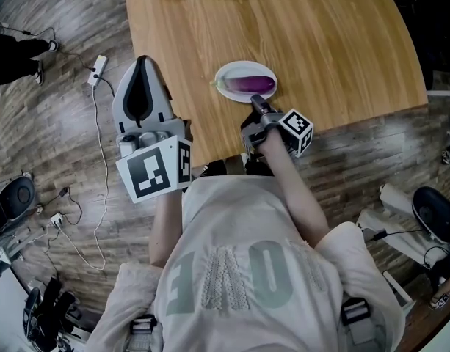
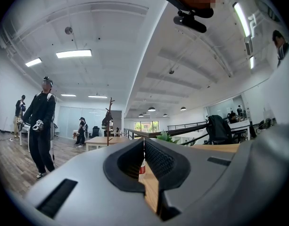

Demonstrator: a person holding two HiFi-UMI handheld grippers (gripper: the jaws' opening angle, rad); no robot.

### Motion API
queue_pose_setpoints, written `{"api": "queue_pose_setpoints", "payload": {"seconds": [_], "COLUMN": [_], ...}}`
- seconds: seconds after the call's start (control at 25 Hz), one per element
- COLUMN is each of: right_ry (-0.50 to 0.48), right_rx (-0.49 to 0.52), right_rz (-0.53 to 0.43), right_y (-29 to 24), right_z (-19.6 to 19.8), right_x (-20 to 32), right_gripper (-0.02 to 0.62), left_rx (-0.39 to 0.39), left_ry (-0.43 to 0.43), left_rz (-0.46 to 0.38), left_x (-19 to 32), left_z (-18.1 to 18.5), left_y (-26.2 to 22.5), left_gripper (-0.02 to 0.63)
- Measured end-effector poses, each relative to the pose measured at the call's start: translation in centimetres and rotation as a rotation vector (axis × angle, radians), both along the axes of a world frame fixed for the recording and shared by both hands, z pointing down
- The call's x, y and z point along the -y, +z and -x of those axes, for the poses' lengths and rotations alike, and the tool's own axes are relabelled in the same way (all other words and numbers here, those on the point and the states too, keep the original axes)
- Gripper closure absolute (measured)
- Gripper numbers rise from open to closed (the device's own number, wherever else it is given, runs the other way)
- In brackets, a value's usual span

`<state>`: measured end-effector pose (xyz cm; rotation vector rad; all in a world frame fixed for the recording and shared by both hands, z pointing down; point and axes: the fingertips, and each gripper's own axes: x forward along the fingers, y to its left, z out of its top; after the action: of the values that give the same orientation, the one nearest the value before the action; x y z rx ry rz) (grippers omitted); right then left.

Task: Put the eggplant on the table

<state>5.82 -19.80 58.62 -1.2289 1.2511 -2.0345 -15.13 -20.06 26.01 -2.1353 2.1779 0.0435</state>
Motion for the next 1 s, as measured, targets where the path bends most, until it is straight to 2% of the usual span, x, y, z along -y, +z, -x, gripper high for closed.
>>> {"api": "queue_pose_setpoints", "payload": {"seconds": [0.52,0.68,1.0], "right_ry": [-0.049,-0.065,-0.065], "right_rx": [-0.118,-0.085,-0.05], "right_rz": [0.07,0.059,0.108], "right_y": [0.1,-0.4,-0.6], "right_z": [-0.7,0.0,0.5], "right_x": [-0.4,-0.3,-1.6], "right_gripper": [0.555,0.484,0.462], "left_rx": [-0.023,-0.013,-0.013], "left_ry": [0.012,0.02,0.026], "left_rz": [0.001,-0.005,-0.008], "left_x": [0.5,0.6,0.9], "left_z": [-0.8,-0.9,-0.7], "left_y": [0.4,0.3,0.0], "left_gripper": [0.597,0.597,0.597]}}
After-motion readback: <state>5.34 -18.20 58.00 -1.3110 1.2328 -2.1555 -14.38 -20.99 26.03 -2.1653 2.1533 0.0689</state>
